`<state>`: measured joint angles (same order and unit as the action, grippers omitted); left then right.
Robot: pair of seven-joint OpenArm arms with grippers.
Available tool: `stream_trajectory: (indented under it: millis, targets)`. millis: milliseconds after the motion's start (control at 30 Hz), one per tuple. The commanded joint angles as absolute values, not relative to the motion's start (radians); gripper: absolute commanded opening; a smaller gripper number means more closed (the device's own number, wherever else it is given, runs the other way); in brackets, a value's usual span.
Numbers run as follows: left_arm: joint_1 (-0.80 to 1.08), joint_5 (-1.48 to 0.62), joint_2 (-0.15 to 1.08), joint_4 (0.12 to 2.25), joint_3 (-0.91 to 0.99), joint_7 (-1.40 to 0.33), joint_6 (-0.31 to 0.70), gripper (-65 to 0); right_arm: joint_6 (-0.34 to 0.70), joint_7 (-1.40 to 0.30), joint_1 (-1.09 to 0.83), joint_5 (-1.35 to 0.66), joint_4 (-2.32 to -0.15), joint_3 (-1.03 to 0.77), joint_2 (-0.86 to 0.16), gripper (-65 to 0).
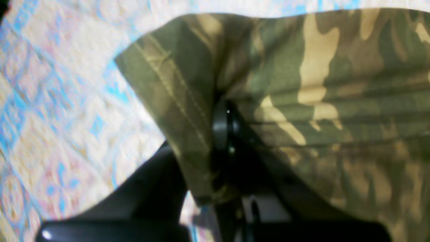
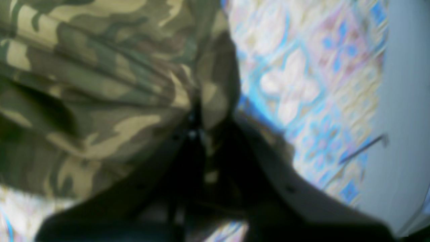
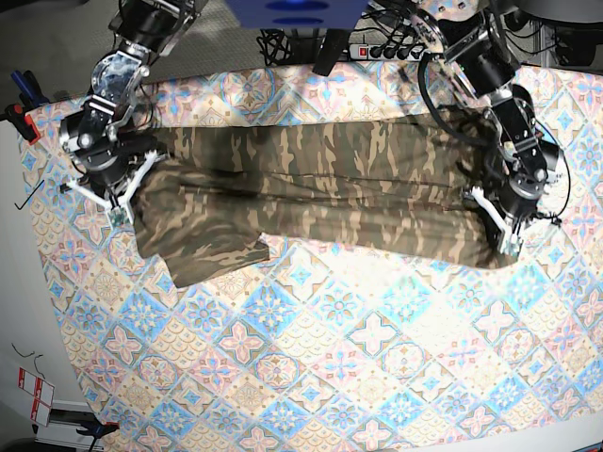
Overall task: Fold the T-shirt properly
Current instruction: 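Lift the hem with both grippers and fold it toward the collar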
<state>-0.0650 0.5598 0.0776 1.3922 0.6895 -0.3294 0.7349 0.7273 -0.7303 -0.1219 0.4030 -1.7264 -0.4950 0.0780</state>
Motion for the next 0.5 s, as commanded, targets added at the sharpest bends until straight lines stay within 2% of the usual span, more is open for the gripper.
stream_trajectory:
  millis: [0, 300, 467]
  targets:
    - [-0.074, 0.559, 0.097, 1.412, 0.696, -0.318, 0.698, -65.0, 0.698, -0.748, -0.119, 0.427, -1.748, -0.499, 0.062, -64.7]
    - [0.030, 0.567, 0.102, 1.408, 0.687, -0.315, 0.698, -65.0, 0.698, -0.911, -0.143, 0.427, -1.725, -0.501, 0.062, -64.7]
    - [0.064, 0.677, 0.099, 1.328, 0.608, -0.318, 0.698, -65.0, 0.698, -0.931, -0.140, 0.427, -1.632, -0.501, 0.062, -64.7]
